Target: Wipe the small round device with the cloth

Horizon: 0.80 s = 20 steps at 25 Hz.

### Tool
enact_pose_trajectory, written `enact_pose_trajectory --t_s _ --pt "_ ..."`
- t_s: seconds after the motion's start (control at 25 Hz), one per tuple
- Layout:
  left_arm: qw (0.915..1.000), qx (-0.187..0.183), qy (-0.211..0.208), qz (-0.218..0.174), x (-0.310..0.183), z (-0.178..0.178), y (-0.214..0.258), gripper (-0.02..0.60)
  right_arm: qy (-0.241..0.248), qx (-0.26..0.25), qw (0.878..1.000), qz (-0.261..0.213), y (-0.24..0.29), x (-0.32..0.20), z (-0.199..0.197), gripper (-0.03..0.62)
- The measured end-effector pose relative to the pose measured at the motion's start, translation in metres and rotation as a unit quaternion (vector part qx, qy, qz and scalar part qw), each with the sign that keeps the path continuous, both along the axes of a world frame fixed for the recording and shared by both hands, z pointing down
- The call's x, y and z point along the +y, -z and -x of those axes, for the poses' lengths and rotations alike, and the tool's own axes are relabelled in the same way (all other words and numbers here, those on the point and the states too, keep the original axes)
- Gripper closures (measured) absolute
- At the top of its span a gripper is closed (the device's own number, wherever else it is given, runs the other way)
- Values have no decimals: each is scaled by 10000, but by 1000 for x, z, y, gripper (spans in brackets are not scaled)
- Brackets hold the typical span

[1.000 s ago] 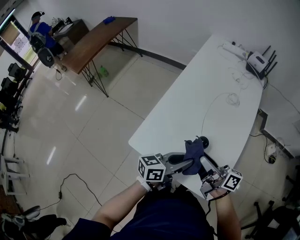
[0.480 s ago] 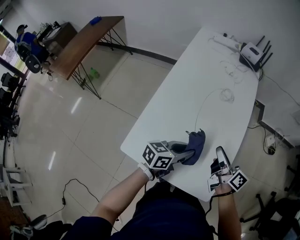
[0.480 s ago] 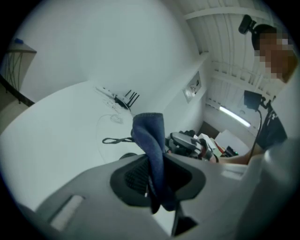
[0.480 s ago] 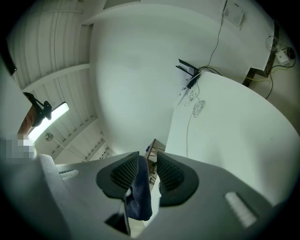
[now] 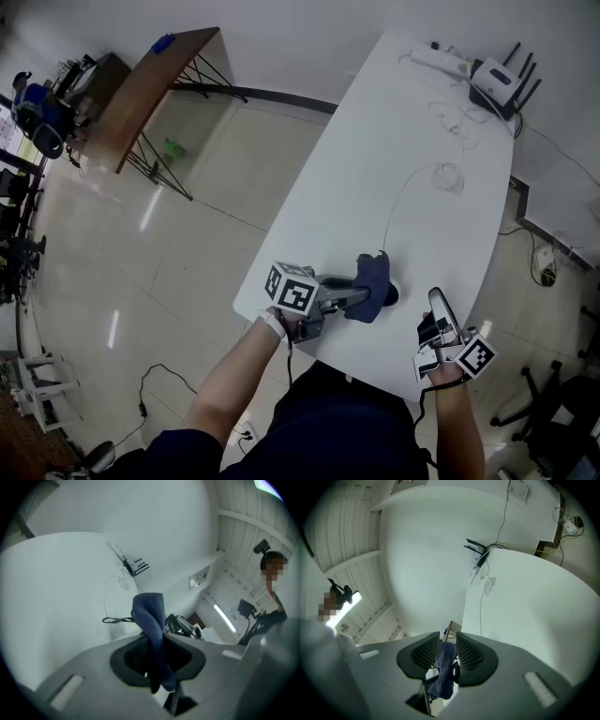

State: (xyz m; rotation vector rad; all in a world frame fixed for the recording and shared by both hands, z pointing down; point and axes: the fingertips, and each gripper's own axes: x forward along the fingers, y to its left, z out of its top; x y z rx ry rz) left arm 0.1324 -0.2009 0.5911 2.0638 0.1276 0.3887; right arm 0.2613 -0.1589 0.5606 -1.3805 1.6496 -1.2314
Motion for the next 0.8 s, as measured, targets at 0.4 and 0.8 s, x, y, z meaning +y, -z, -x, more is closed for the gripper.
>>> enact_pose_trajectory --t_s 0.4,0.8 --pt "9961 -836 -225 -163 -10 6 -60 508 -28 -12 10000 12 2 -1 2 477" --pt "9596 -2269 -560 -1564 -12 14 -90 508 -88 73 9999 -25 6 19 5 487"
